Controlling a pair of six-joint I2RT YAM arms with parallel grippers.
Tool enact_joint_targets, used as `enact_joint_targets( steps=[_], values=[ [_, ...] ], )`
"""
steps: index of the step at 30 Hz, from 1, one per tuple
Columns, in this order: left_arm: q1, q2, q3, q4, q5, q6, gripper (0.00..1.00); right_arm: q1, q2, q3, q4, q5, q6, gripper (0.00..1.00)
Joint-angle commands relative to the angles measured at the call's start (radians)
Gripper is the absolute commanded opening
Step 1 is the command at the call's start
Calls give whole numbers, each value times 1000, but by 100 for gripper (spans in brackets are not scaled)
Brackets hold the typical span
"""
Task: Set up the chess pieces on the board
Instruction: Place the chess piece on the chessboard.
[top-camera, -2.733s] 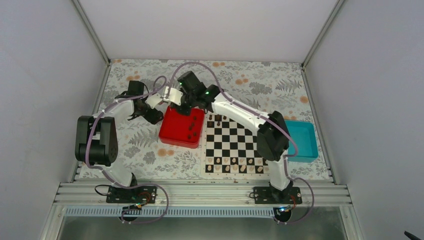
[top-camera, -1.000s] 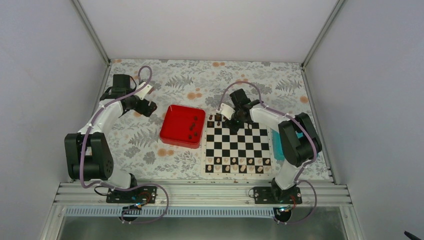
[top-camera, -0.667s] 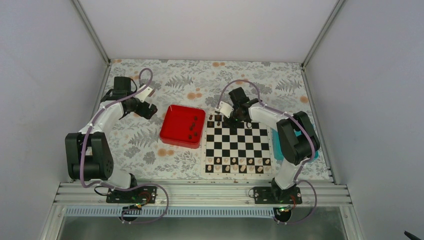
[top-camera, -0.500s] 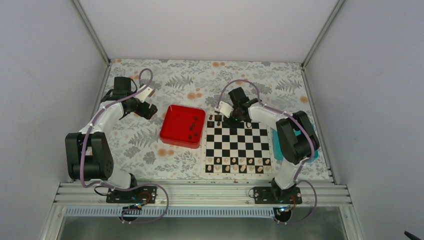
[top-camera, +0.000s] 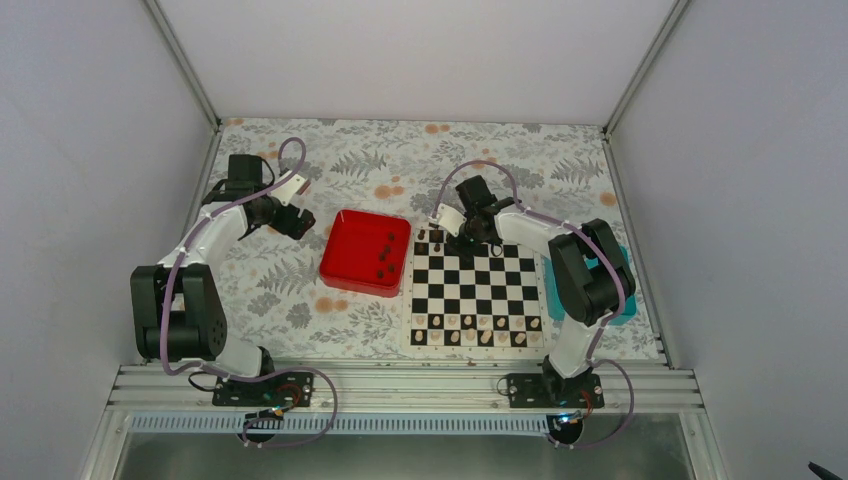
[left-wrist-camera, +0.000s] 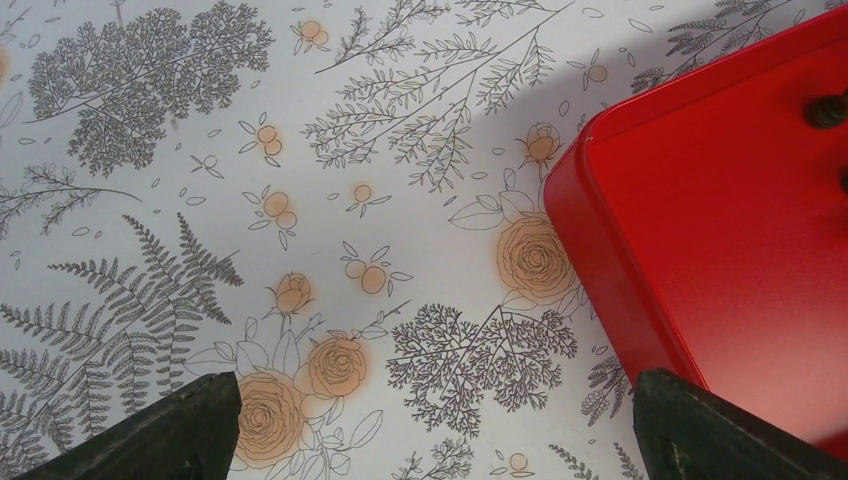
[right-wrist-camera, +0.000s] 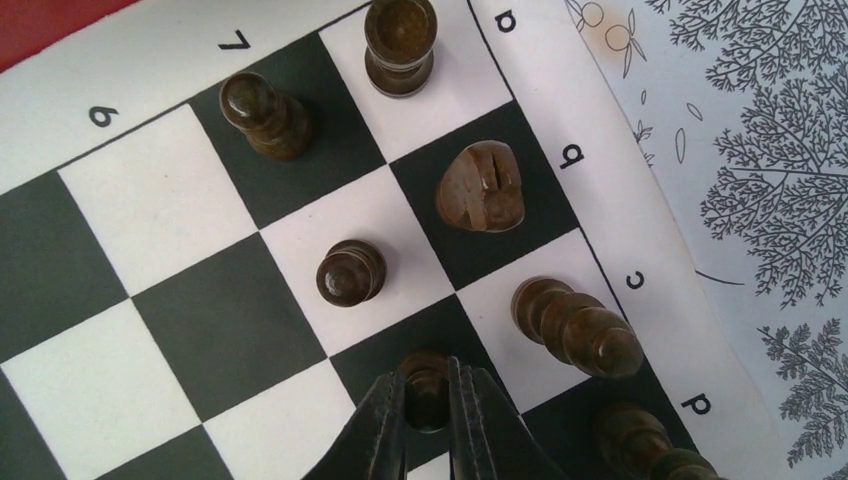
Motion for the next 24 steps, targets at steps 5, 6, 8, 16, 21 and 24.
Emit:
enact_joint_targets(
  steps=[5, 6, 8, 16, 21, 24],
  values=[
    [-1, -15, -3, 8, 24, 19, 97, -6, -13, -2, 12, 11, -4, 15],
    [-2, -15, -2, 8, 22, 20, 97, -6, -23, 2, 6, 8, -2, 17],
    [-1, -17, -4, 8, 19, 20, 97, -7, -51, 8, -4, -1, 2, 22],
    [-2, -14, -5, 19, 21, 16, 97, -1, -200, 129, -163, -66, 15, 42],
    [-2, 5, 9, 32, 32, 5, 97, 48, -195, 229, -299, -125, -8, 41],
    [-1, 24, 20, 48, 14, -13, 97, 112, -153, 250, -359, -98, -28, 25]
  ],
)
